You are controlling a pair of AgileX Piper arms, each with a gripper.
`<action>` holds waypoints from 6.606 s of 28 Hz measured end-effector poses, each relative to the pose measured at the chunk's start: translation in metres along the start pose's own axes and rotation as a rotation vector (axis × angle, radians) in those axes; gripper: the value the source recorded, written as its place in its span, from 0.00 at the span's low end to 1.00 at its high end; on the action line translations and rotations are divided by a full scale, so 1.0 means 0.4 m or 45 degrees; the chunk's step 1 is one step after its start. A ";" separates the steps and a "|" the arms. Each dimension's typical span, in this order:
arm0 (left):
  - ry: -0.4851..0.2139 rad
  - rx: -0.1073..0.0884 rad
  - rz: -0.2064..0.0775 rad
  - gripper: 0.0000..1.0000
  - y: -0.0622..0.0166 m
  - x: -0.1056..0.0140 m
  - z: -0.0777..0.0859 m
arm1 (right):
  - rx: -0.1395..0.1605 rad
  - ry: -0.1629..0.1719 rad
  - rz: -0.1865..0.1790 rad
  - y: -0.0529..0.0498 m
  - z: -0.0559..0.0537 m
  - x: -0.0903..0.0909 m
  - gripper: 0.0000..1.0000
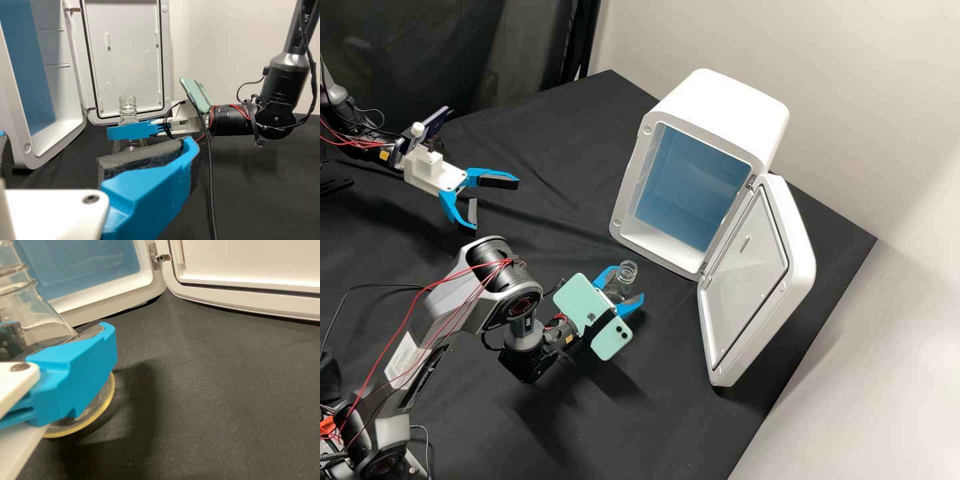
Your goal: Place the flask in the incubator
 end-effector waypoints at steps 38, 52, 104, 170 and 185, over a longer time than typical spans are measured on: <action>0.011 0.004 0.016 1.00 0.008 -0.004 -0.005 | 0.001 -0.025 0.036 0.047 0.005 0.044 0.00; 0.011 0.004 0.016 1.00 0.008 -0.004 -0.005 | -0.013 0.008 0.083 0.089 -0.028 0.064 0.00; 0.019 0.008 0.026 1.00 0.016 -0.004 -0.008 | -0.051 -0.035 0.161 0.191 -0.036 0.221 0.00; 0.046 0.012 0.059 1.00 0.064 -0.043 -0.030 | -0.134 -0.031 -0.004 0.121 -0.189 0.425 0.00; 0.043 0.008 0.064 1.00 0.073 -0.048 -0.024 | -0.134 -0.048 -0.013 0.111 -0.168 0.444 0.00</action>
